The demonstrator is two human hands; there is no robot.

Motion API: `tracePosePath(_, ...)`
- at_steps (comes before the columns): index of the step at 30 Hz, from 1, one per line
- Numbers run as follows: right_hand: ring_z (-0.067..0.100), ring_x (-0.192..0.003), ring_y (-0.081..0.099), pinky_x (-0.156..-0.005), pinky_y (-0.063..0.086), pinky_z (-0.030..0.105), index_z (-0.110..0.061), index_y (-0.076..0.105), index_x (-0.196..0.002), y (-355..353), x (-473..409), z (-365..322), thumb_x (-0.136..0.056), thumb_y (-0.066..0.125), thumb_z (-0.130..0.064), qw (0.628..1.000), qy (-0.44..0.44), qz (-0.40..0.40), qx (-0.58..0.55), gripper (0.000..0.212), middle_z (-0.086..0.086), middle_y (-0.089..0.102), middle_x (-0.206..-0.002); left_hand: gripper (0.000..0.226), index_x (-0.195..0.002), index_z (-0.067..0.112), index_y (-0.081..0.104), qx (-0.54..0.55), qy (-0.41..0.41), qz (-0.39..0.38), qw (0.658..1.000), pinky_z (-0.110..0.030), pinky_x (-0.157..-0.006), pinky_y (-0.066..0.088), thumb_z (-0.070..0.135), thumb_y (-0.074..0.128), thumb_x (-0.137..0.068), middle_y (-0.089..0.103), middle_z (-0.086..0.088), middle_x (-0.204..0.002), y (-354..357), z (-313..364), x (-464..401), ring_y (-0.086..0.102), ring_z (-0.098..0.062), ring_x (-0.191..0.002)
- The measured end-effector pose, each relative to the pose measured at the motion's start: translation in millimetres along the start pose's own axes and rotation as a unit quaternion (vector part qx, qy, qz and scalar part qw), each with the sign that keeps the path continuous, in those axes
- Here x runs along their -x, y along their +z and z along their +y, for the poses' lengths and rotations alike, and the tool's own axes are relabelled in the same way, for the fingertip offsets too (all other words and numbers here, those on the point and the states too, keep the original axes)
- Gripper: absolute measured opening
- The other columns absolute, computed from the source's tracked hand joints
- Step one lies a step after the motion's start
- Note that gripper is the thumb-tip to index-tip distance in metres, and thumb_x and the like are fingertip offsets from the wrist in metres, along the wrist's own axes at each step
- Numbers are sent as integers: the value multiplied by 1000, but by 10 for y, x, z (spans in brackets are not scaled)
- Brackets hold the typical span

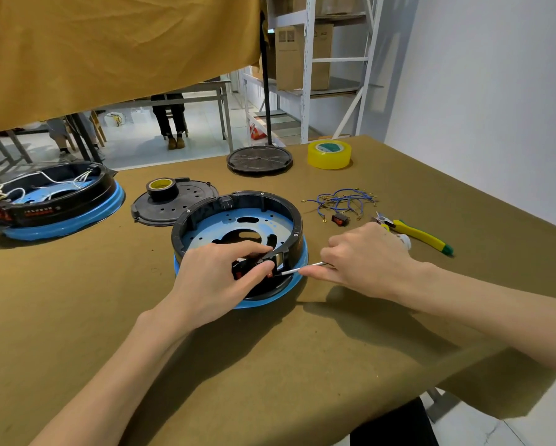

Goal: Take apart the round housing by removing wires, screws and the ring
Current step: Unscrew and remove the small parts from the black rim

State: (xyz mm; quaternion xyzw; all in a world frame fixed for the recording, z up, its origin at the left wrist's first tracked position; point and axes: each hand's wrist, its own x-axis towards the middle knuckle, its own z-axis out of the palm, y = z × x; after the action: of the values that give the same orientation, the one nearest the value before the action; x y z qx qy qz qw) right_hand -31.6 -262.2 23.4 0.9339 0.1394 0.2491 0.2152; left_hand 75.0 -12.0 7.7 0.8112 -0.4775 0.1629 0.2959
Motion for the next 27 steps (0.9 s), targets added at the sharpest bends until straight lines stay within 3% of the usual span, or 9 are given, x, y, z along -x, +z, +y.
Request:
tracePosePath(2, 12, -38, 37, -43, 13, 24, -22, 48, -49, -7, -5, -4, -102, 22, -69, 1000, 7, -8, -7, 75, -8, 38, -46, 47, -126, 33, 71, 6, -9, 5, 1000, 1, -75, 43, 61, 50, -95, 73, 24, -106, 4, -11, -3, 62, 14, -93)
tracePosePath(6, 12, -39, 37, -42, 17, 25, -22, 48, -51, -13, 12, 4, -103, 22, -69, 1000, 14, -19, -14, 75, -8, 39, -48, 41, -123, 35, 71, 25, -36, 15, 999, -3, -84, 47, 59, 52, -96, 69, 30, -103, 14, -30, -21, 57, 25, -94)
tracePosePath(13, 14, -40, 34, -42, 17, 25, -22, 50, -52, -32, 68, -22, -102, 19, -69, 999, 42, -12, -31, 76, -7, 39, -47, 36, -106, 42, 74, 8, -50, 8, 999, -12, -63, 51, 64, 47, -96, 71, 27, -83, 5, 11, -34, 64, 10, -87)
tracePosePath(20, 11, -43, 38, -45, 23, 25, -21, 47, -54, -59, 60, -72, -96, 3, -76, 993, 60, -67, -75, 82, -4, 43, -50, 45, -106, 40, 77, 43, -49, 6, 998, -9, -64, 49, 67, 44, -92, 68, 29, -81, -39, 39, -45, 65, 10, -84)
tracePosePath(27, 11, -39, 36, -42, 34, 24, -21, 39, -52, -97, 101, -159, -90, 12, -80, 958, 147, -139, -202, 75, -5, 33, -45, 47, -104, 40, 76, 55, -49, 11, 997, -6, -66, 47, 70, 42, -90, 62, 33, -77, -44, 50, -48, 61, 18, -89)
